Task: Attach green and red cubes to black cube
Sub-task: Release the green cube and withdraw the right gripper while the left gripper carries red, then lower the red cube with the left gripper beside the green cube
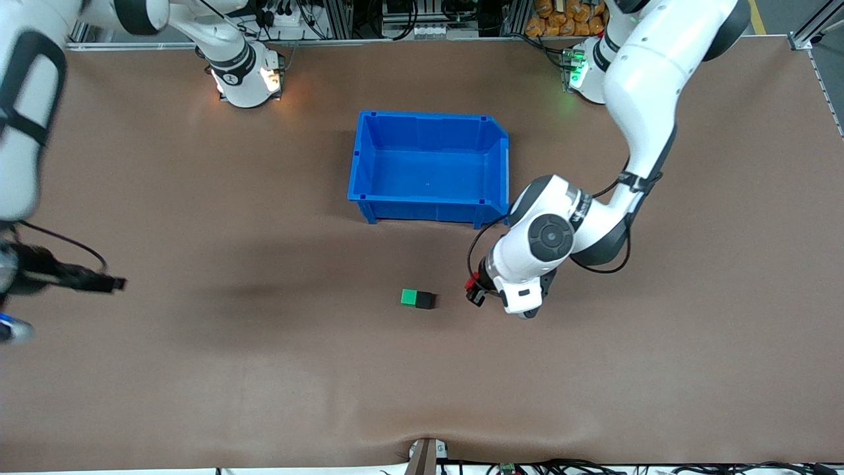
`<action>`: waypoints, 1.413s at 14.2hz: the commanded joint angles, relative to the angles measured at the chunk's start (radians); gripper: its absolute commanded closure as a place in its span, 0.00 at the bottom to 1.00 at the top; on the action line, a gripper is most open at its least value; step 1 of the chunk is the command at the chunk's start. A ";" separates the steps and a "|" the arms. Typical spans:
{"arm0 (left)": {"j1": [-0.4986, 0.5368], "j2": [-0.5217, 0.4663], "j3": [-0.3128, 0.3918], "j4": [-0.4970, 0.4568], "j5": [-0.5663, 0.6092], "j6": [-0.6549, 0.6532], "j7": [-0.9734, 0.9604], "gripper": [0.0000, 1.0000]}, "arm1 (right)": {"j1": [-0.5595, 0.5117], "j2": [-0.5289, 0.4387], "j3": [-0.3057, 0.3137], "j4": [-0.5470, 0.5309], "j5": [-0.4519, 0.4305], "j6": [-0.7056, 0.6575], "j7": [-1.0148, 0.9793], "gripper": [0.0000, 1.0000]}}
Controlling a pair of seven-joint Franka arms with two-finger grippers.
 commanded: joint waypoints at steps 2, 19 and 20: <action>-0.153 0.138 0.127 0.181 -0.009 0.024 -0.186 1.00 | 0.015 -0.233 0.009 -0.291 -0.032 0.053 -0.099 0.00; -0.153 0.293 0.129 0.266 -0.126 0.162 -0.314 1.00 | 0.129 -0.514 0.021 -0.513 -0.269 0.228 -0.102 0.00; -0.153 0.299 0.129 0.267 -0.132 0.167 -0.314 1.00 | 0.127 -0.506 0.021 -0.486 -0.266 0.229 -0.105 0.00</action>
